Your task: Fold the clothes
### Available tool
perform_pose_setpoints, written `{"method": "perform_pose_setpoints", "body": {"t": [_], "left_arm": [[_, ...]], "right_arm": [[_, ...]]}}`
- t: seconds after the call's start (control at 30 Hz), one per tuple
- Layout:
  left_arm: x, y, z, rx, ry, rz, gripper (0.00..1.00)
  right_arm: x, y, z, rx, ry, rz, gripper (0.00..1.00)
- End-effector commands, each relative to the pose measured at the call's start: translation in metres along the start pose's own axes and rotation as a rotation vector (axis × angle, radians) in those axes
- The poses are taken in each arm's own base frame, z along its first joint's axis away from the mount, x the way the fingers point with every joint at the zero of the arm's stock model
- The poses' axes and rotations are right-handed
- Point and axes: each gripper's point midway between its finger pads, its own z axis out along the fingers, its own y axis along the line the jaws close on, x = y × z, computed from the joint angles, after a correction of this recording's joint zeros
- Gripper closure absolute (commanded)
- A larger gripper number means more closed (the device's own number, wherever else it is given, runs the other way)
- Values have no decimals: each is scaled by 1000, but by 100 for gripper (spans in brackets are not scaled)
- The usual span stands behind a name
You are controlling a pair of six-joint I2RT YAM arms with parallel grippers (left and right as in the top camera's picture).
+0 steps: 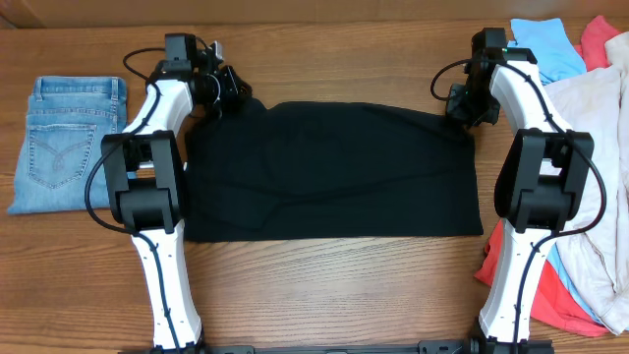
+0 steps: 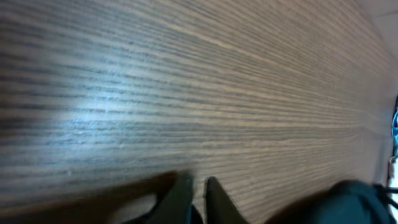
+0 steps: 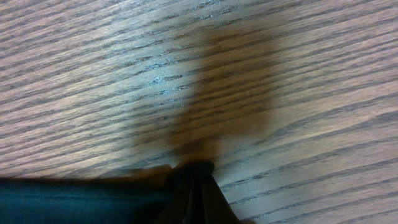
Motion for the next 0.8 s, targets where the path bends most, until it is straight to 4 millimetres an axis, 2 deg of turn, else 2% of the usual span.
{"method": "perform_pose_setpoints", "body": {"t": [0.0,0.1,0.27,0.4,0.5,0.63,0.77], "left_arm": [[-23,-12,-16,35,-25,16,96],[-38,-21,-35,33,-43,33,96],[-67,-45,-80,28,-86,44,96],[-74,-53,-113,-31,-92,49,96],[-64,-52,-128,-95,-55,72,96],[-36,-47,-130,-128,52,61,96],[-14,-29,-132,-250,129,59,96]], "right_arm": [[6,-6,4,26,23,3,96],[5,-6,4,26,22,3,96],[5,-6,4,26,22,3,96],[-3,-9,-3,41,-4,4,96],[-21,-9,-23,41,-59,10,96],[-41,-7,-53,29,-123,14,96],[-50,-6,-78,24,-155,17,96]]}}
